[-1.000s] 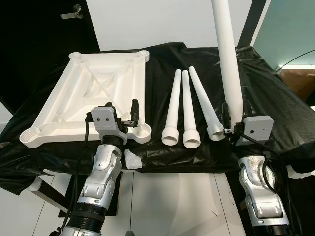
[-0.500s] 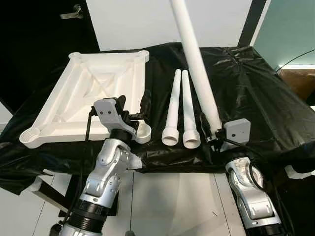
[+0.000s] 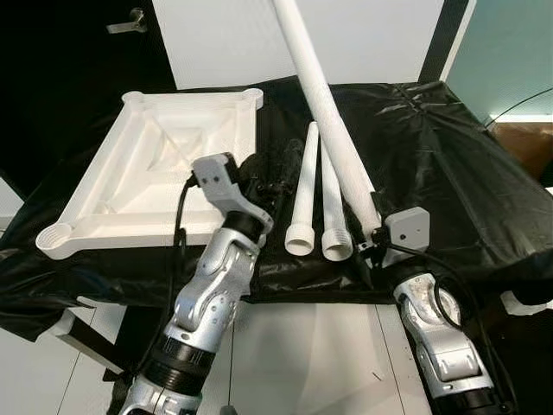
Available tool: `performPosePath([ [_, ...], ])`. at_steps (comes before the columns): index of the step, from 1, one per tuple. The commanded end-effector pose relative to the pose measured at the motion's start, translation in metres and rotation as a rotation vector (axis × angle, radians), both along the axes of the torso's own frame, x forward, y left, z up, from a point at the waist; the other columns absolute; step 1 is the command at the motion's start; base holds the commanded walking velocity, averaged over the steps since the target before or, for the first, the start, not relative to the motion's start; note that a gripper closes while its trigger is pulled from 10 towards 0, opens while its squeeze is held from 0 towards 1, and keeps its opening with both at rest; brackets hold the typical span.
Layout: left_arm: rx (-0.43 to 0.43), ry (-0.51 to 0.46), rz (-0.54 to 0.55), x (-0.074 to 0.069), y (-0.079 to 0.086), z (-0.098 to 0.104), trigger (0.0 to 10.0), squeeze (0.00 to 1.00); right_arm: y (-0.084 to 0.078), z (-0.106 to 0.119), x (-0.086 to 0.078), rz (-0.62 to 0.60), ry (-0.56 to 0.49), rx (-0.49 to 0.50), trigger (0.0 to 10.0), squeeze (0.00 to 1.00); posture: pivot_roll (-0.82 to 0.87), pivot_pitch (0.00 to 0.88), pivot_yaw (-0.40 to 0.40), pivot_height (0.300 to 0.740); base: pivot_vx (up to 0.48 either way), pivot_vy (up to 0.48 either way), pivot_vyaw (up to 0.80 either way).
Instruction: Building children table
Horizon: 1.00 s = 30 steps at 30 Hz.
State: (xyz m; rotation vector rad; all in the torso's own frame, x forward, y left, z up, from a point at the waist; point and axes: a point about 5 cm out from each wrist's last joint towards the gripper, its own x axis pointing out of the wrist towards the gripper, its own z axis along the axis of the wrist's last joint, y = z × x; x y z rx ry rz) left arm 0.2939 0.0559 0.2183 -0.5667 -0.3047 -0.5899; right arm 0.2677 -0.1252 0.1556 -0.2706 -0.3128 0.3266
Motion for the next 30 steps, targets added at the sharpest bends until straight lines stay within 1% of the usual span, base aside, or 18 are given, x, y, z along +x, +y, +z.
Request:
performPosePath([
  [1,0.078,-0.331,-0.453,-0.023,-0.019,0.009,10.0,0.00,0.005,0.001,-0.001,0.037,0.000,0.003,10.0,0.00,-0.04,0.000,0.009,0.740,0.000,0.000,0.00],
  [4,0.086,-0.319,-0.451,-0.022,-0.021,0.009,10.0,0.00,0.009,-0.001,-0.003,0.072,0.012,-0.012,10.0,0.00,-0.05,0.000,0.011,0.740,0.000,0.000,0.00],
  [5,0.104,-0.307,-0.438,-0.020,-0.022,0.007,10.0,0.00,0.010,-0.003,-0.005,0.096,0.027,-0.020,10.0,0.00,-0.05,0.000,0.013,0.740,0.000,0.000,0.00],
  [10,0.118,-0.298,-0.421,-0.018,-0.022,0.005,10.0,0.00,0.012,-0.006,-0.006,0.119,0.041,-0.029,10.0,0.00,-0.05,0.000,0.014,0.740,0.000,0.000,0.00],
  [11,0.119,-0.287,-0.406,-0.016,-0.021,0.005,10.0,0.00,0.013,-0.010,-0.008,0.150,0.075,-0.041,10.0,0.00,-0.05,0.000,0.015,0.740,0.000,0.000,0.00],
  [14,0.120,-0.280,-0.394,-0.014,-0.020,0.004,10.0,0.00,0.014,-0.013,-0.009,0.178,0.096,-0.055,10.0,0.00,-0.05,0.000,0.015,0.740,0.000,0.000,0.00],
  [15,0.121,-0.274,-0.390,-0.013,-0.020,0.004,10.0,0.00,0.017,-0.014,-0.010,0.215,0.100,-0.079,10.0,0.00,-0.05,0.000,0.015,0.740,0.000,0.000,0.00],
  [16,0.121,-0.274,-0.390,-0.013,-0.020,0.004,10.0,0.00,0.017,-0.014,-0.010,0.215,0.100,-0.079,10.0,0.00,-0.05,0.000,0.015,0.740,0.000,0.000,0.00],
  [18,0.128,-0.266,-0.389,-0.013,-0.022,0.003,10.0,0.00,0.021,-0.010,-0.012,0.274,0.086,-0.113,10.0,0.00,-0.05,0.000,0.015,0.740,0.000,0.000,0.00],
  [20,0.132,-0.264,-0.388,-0.013,-0.022,0.003,10.0,0.00,0.022,-0.009,-0.012,0.288,0.080,-0.124,10.0,0.00,-0.05,0.000,0.015,0.740,0.000,0.000,0.00],
  [23,0.145,-0.254,-0.387,-0.011,-0.023,0.001,10.0,0.00,0.021,-0.005,-0.012,0.303,0.058,-0.147,10.0,0.00,-0.05,0.000,0.015,0.740,0.000,0.000,0.00],
  [29,0.151,-0.249,-0.379,-0.009,-0.023,0.000,10.0,0.00,0.019,0.002,-0.012,0.306,0.033,-0.143,10.0,0.00,-0.05,0.000,0.015,0.740,0.000,0.000,0.00],
  [30,0.147,-0.258,-0.362,-0.009,-0.022,0.001,0.0,0.00,0.018,0.003,-0.011,0.305,0.030,-0.147,10.0,0.00,-0.06,0.000,0.016,0.740,0.000,0.000,0.00],
])
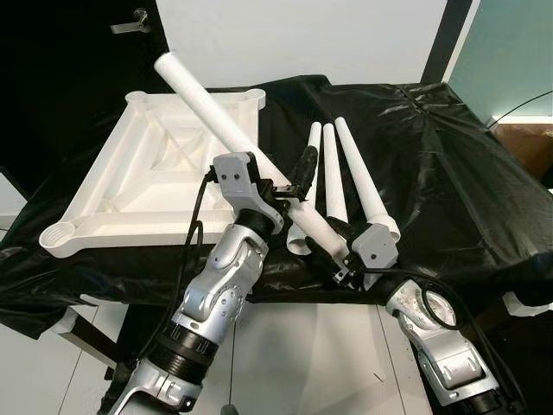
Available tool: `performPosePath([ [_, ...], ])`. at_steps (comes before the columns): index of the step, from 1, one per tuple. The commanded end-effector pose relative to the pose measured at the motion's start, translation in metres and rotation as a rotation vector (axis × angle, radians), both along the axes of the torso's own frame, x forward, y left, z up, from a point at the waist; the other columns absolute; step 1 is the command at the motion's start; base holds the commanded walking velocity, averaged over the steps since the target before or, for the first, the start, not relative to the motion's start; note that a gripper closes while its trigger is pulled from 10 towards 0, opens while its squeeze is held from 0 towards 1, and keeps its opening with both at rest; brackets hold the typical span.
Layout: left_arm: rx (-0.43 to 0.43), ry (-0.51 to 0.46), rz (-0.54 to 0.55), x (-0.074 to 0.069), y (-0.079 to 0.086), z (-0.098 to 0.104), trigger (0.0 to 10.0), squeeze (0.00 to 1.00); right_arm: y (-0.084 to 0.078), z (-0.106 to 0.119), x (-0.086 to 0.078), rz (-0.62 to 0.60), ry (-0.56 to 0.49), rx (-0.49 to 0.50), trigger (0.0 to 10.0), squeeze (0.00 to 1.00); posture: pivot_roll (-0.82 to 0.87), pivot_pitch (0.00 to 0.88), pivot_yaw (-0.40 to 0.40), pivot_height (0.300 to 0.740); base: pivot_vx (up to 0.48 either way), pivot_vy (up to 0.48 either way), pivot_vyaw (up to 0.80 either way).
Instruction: Building children table
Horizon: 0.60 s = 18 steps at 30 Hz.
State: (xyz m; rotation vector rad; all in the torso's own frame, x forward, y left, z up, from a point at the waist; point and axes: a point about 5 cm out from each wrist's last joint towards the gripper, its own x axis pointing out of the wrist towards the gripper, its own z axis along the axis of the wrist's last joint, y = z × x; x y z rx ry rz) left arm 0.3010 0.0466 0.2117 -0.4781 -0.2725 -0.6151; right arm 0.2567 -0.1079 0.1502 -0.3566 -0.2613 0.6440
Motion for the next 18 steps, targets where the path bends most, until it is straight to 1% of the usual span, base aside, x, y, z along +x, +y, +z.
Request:
performPosePath([
  [1,0.053,-0.241,-0.360,-0.0157,-0.0129,0.0074,0.0,0.00,0.0005,0.0079,-0.0002,0.019,-0.036,0.004,10.0,0.00,-0.06,0.000,0.016,0.740,0.000,0.000,0.00],
  [3,0.036,-0.267,-0.315,-0.0140,-0.0102,0.0096,0.0,0.00,-0.0024,0.0113,0.0018,-0.014,-0.064,0.008,10.0,0.00,-0.06,0.000,0.017,0.740,0.000,0.000,0.00],
  [5,0.032,-0.273,-0.304,-0.0136,-0.0094,0.0101,0.0,0.00,-0.0030,0.0123,0.0023,-0.024,-0.073,0.011,10.0,0.00,-0.06,0.000,0.017,0.740,0.000,0.000,0.00],
  [11,0.028,-0.279,-0.293,-0.0123,-0.0085,0.0108,0.0,0.00,0.0009,0.0114,0.0025,-0.027,-0.075,0.018,10.0,0.00,-0.06,0.000,0.018,0.740,0.000,0.000,0.00],
  [18,0.022,-0.279,-0.277,-0.0118,-0.0074,0.0104,0.0,0.00,-0.0010,0.0103,0.0048,-0.072,-0.070,0.038,10.0,0.00,-0.06,0.000,0.014,0.740,0.000,0.000,0.00],
])
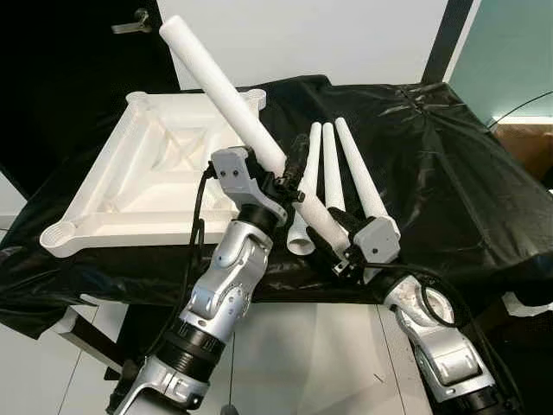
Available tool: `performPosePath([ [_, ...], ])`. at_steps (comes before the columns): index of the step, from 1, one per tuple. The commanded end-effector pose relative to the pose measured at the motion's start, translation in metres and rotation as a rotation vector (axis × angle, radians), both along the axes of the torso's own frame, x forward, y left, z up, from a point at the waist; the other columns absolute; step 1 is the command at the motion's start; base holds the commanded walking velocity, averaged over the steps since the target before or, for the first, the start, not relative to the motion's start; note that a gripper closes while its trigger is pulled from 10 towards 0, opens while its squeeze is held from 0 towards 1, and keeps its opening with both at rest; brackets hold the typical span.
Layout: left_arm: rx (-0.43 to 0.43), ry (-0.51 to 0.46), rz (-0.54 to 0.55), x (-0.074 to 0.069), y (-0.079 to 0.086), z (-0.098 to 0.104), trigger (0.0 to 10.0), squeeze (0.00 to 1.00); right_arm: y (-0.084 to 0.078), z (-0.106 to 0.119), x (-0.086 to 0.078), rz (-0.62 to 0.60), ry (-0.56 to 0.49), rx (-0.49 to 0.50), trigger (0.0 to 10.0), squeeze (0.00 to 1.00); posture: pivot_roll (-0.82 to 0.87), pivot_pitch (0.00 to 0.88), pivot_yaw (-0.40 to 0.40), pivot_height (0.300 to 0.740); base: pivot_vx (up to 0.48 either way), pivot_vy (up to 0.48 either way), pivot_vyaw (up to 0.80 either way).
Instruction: Building children table
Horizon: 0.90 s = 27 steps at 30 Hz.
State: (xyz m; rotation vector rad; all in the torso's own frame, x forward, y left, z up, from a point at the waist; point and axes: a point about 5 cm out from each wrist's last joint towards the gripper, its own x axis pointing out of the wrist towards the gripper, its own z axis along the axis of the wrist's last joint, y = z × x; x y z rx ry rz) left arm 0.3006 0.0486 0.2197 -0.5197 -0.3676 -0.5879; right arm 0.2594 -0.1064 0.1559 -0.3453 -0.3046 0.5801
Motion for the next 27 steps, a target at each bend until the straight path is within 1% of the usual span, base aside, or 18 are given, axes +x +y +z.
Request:
performPosePath([
  [1,0.106,-0.222,-0.301,-0.011,-0.009,0.002,0.0,0.00,-0.003,0.005,0.003,-0.027,-0.022,0.014,10.0,1.00,-0.06,0.000,0.013,0.740,0.000,0.000,0.00],
  [4,0.104,-0.221,-0.296,-0.012,-0.009,0.001,0.0,0.00,-0.005,0.006,0.003,-0.052,-0.036,0.010,10.0,1.00,-0.06,0.000,0.012,0.740,0.000,0.000,0.00],
  [5,0.102,-0.220,-0.287,-0.011,-0.009,0.001,0.0,0.00,-0.006,0.007,0.004,-0.061,-0.043,0.008,10.0,0.73,-0.06,0.000,0.010,0.740,0.000,0.000,0.00],
  [6,0.102,-0.220,-0.287,-0.011,-0.009,0.001,0.0,0.00,-0.006,0.007,0.004,-0.061,-0.043,0.008,10.0,0.73,-0.06,0.000,0.010,0.740,0.000,0.000,0.00],
  [8,0.107,-0.218,-0.246,-0.008,-0.007,0.001,0.0,0.00,-0.007,0.009,0.003,-0.072,-0.052,0.013,10.0,0.00,-0.06,0.000,0.009,0.740,0.000,0.000,0.00],
  [9,0.124,-0.211,-0.186,-0.003,-0.004,0.001,0.0,0.00,-0.007,0.010,0.002,-0.077,-0.053,0.027,10.0,0.00,-0.06,0.000,0.009,0.740,0.000,0.000,0.00],
  [11,0.124,-0.211,-0.186,-0.003,-0.004,0.001,0.0,0.00,-0.007,0.010,0.002,-0.077,-0.053,0.027,10.0,0.00,-0.06,0.000,0.009,0.740,0.000,0.000,0.00],
  [13,0.152,-0.190,-0.049,0.009,0.005,0.001,0.0,0.00,-0.006,0.013,-0.003,-0.086,-0.049,0.065,10.0,0.00,-0.07,0.000,0.012,0.740,0.000,0.000,0.00],
  [14,0.152,-0.190,-0.049,0.009,0.005,0.001,0.0,0.00,-0.006,0.013,-0.003,-0.086,-0.049,0.065,10.0,0.00,-0.07,0.000,0.012,0.740,0.000,0.000,0.00],
  [16,0.124,-0.138,0.107,0.020,0.027,0.009,0.0,0.00,-0.003,0.013,-0.013,-0.085,-0.028,0.107,10.0,0.00,-0.08,0.000,0.014,0.740,0.000,0.000,0.00],
  [17,0.067,-0.135,0.135,0.020,0.037,0.021,0.0,0.00,-0.002,0.012,-0.018,-0.089,-0.016,0.119,10.0,0.00,-0.09,0.000,0.018,0.740,0.000,0.000,0.00],
  [19,-0.014,-0.150,0.123,0.017,0.047,0.039,0.0,0.00,-0.003,0.010,-0.020,-0.105,-0.002,0.135,10.0,0.00,-0.09,0.000,0.020,0.740,0.000,0.000,0.00],
  [20,-0.014,-0.150,0.123,0.017,0.047,0.039,0.0,0.00,-0.003,0.010,-0.020,-0.105,-0.002,0.135,10.0,0.00,-0.09,0.000,0.020,0.740,0.000,0.000,0.00],
  [21,-0.118,-0.210,0.035,0.005,0.060,0.067,0.0,0.00,-0.008,0.007,-0.022,-0.132,0.019,0.149,10.0,0.00,-0.09,0.001,0.023,0.740,0.000,0.000,0.00],
  [22,-0.143,-0.253,-0.031,-0.002,0.063,0.078,0.0,0.00,-0.010,0.005,-0.021,-0.142,0.027,0.150,10.0,0.00,-0.09,0.001,0.023,0.740,0.000,0.000,0.00],
  [24,-0.153,-0.281,-0.074,-0.007,0.065,0.084,0.0,0.00,-0.012,0.004,-0.021,-0.146,0.030,0.148,10.0,0.00,-0.08,0.001,0.023,0.740,0.000,0.000,0.00],
  [25,-0.150,-0.322,-0.176,-0.016,0.064,0.086,0.0,0.00,-0.013,0.002,-0.019,-0.150,0.038,0.148,10.0,0.00,-0.08,0.000,0.021,0.740,0.000,0.000,0.00],
  [27,-0.146,-0.330,-0.201,-0.018,0.064,0.085,0.0,0.00,-0.013,0.002,-0.018,-0.151,0.040,0.149,10.0,0.00,-0.08,0.000,0.021,0.740,0.000,0.000,0.00],
])
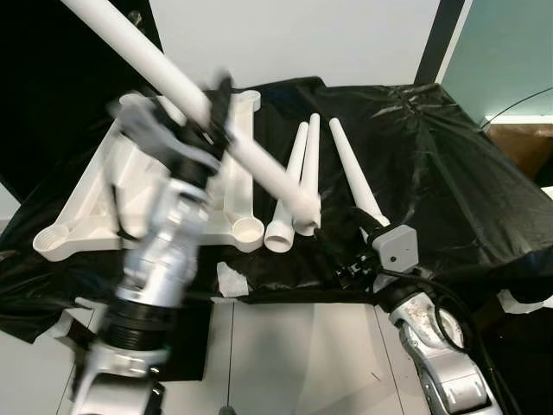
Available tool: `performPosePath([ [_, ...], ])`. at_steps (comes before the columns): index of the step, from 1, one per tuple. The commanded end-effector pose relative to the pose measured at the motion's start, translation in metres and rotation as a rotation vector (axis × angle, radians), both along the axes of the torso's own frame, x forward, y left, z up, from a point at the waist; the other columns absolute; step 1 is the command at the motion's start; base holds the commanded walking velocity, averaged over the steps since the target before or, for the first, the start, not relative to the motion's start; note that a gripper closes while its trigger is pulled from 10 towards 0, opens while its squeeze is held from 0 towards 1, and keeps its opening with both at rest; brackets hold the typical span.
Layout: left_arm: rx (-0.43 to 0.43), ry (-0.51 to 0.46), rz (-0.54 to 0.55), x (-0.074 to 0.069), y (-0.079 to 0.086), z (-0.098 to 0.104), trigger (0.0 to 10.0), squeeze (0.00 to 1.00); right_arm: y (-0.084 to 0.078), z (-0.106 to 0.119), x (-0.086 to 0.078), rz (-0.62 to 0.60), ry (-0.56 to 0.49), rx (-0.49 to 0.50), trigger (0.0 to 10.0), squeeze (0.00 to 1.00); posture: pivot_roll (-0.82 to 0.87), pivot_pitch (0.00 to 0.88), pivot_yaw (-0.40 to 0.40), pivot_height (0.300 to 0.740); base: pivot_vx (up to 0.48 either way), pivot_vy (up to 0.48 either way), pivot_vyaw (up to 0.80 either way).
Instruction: Building children table
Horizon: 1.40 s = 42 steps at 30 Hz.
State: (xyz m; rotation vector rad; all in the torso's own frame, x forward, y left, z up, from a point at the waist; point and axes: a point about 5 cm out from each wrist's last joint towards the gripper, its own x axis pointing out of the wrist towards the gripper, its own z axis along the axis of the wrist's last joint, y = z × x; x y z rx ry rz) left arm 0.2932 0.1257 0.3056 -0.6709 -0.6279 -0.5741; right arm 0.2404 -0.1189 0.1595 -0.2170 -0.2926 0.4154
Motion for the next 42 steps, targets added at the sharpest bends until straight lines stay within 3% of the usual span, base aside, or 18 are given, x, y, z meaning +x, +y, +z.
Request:
performPosePath([
  [1,0.101,-0.168,-0.242,-0.013,-0.015,-0.003,0.0,0.00,0.000,-0.003,0.002,-0.004,0.019,0.005,10.0,0.00,-0.07,0.000,0.020,0.740,0.000,0.000,0.00],
  [4,0.106,-0.166,-0.250,-0.014,-0.016,-0.007,0.0,0.00,0.000,-0.004,0.003,-0.008,0.029,0.010,10.0,0.00,-0.07,0.000,0.020,0.740,0.000,0.000,0.00],
  [7,0.310,-0.112,0.065,0.004,-0.015,-0.028,0.0,0.00,-0.004,-0.005,0.004,-0.048,0.050,0.041,10.0,0.00,-0.06,0.000,0.020,0.740,0.000,0.000,0.00],
  [9,0.419,-0.100,0.174,0.008,-0.015,-0.039,0.0,0.00,-0.006,-0.006,0.004,-0.069,0.054,0.042,10.0,0.00,-0.06,0.000,0.021,0.740,0.000,0.000,0.00],
  [13,0.405,0.008,0.276,0.013,-0.003,-0.053,0.0,0.00,-0.008,-0.006,0.002,-0.096,0.037,0.032,10.0,0.00,-0.07,0.000,0.023,0.740,0.000,0.000,0.00],
  [14,0.372,0.088,0.378,0.014,0.010,-0.060,3.6,0.00,-0.010,-0.005,0.001,-0.124,0.026,0.039,10.0,0.00,-0.08,0.000,0.024,0.740,0.000,0.000,0.00],
  [16,0.367,0.099,0.397,0.014,0.012,-0.061,3.6,0.00,-0.011,-0.005,0.000,-0.129,0.025,0.042,10.0,0.00,-0.08,0.000,0.024,0.740,0.000,0.000,0.00],
  [17,0.373,0.093,0.429,0.013,0.015,-0.059,7.3,0.00,-0.012,-0.006,0.000,-0.134,0.029,0.043,10.0,0.00,-0.08,0.000,0.023,0.740,0.000,0.000,0.00],
  [18,0.373,0.093,0.429,0.013,0.015,-0.059,7.3,0.00,-0.012,-0.006,0.000,-0.134,0.029,0.043,10.0,0.00,-0.08,0.000,0.023,0.740,0.000,0.000,0.00],
  [20,0.361,0.054,0.477,0.014,0.018,-0.046,9.5,0.00,-0.012,-0.008,-0.001,-0.136,0.037,0.041,10.0,0.00,-0.09,0.000,0.020,0.740,0.000,0.000,0.00],
  [22,0.348,0.041,0.487,0.015,0.019,-0.041,9.5,0.00,-0.012,-0.008,-0.001,-0.135,0.041,0.040,10.0,0.00,-0.09,0.000,0.020,0.740,0.000,0.000,0.00],
  [23,0.307,0.027,0.441,0.016,0.016,-0.033,9.9,0.00,-0.012,-0.009,-0.001,-0.134,0.044,0.039,10.0,0.00,-0.09,0.000,0.018,0.740,0.000,0.000,0.00],
  [27,0.286,0.010,0.394,0.017,0.012,-0.027,10.0,0.00,-0.013,-0.009,-0.001,-0.137,0.044,0.037,10.0,0.00,-0.09,0.000,0.016,0.740,0.000,0.000,0.00],
  [28,0.296,-0.061,0.317,0.011,0.006,-0.014,10.0,0.00,-0.015,-0.008,0.001,-0.144,0.044,0.036,10.0,0.00,-0.09,0.000,0.016,0.740,0.000,0.000,0.00],
  [33,0.365,-0.178,0.257,0.001,-0.003,0.000,10.0,0.00,-0.017,-0.009,0.001,-0.153,0.046,0.036,10.0,0.00,-0.09,0.002,0.019,0.740,0.000,0.000,0.00],
  [39,0.442,-0.173,0.324,0.001,-0.004,-0.008,10.0,0.00,-0.017,-0.012,-0.002,-0.161,0.057,0.039,10.0,0.00,-0.10,0.009,0.025,0.740,0.000,0.000,0.00],
  [41,0.431,-0.122,0.373,0.005,0.002,-0.014,10.0,0.00,-0.016,-0.013,-0.004,-0.165,0.061,0.042,10.0,0.00,-0.10,0.014,0.031,0.740,0.000,0.000,0.00],
  [42,0.459,-0.078,0.459,0.009,0.009,-0.023,10.0,0.00,-0.016,-0.014,-0.005,-0.169,0.066,0.046,10.0,0.00,-0.10,0.017,0.036,0.740,0.000,0.000,0.00],
])
